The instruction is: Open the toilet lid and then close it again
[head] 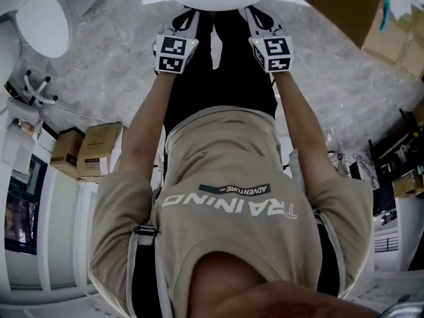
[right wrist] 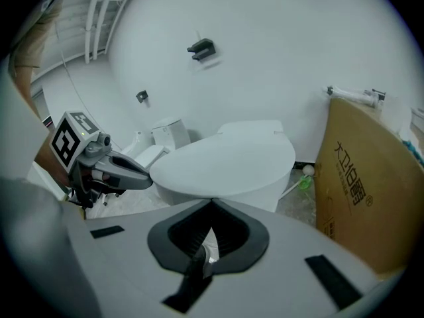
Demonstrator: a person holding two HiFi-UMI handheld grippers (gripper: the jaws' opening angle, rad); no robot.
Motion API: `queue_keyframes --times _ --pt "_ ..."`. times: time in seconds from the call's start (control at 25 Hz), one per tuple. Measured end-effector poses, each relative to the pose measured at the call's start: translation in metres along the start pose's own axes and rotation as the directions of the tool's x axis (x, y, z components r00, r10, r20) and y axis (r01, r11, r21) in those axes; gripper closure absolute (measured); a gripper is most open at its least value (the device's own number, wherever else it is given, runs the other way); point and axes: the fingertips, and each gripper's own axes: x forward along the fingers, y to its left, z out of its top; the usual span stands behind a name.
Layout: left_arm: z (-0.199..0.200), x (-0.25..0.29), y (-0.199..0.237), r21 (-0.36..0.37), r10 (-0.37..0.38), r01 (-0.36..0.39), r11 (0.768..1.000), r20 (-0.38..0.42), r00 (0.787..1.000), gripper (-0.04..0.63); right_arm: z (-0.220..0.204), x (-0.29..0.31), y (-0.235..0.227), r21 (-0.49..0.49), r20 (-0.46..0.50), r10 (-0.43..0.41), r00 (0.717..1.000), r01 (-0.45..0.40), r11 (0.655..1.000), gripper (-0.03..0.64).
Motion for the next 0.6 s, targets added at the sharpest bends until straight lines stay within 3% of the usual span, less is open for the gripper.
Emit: queue_keyframes --times 0.24,0.6 --pt "0.054 -0.038 0.003 0.038 0.027 -0.029 0.999 0.053 0.998 0.592 0.059 -0.027 0.008 0.007 0.075 -0.019 0.997 0.018 1.000 0.604" --pt "0.116 -0.069 0.013 0.003 0.061 -0.062 0.998 0.106 0.993 0.592 0.128 -0.046 0.007 0.036 0.134 -0.036 0.990 0.032 0.999 0.604"
